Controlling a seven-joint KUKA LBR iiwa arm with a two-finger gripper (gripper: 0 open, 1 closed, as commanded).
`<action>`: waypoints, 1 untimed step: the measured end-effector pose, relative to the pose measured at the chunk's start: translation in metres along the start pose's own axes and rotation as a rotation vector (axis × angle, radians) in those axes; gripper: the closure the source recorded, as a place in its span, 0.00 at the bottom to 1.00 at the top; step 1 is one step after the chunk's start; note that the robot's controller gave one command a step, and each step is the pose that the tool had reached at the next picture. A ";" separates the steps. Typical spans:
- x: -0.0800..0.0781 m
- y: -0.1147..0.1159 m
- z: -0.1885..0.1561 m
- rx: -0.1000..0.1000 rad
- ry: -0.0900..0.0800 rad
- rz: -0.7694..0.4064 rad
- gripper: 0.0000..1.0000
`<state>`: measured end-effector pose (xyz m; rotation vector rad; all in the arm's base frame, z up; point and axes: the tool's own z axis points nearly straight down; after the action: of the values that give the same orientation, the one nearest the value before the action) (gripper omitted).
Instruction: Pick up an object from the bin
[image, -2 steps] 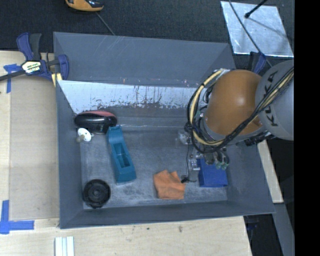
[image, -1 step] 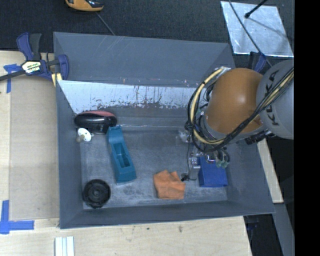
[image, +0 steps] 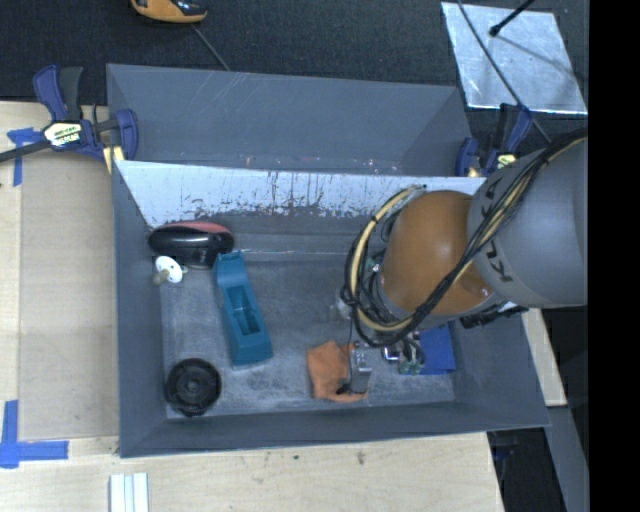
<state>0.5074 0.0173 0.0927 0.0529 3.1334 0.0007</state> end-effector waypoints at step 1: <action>0.008 0.007 0.002 0.001 0.013 0.014 0.00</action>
Offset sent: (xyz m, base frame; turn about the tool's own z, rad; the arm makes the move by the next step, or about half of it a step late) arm -0.0235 0.0078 0.0106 0.0755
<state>0.4999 0.0249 0.0905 0.0752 3.1459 -0.0002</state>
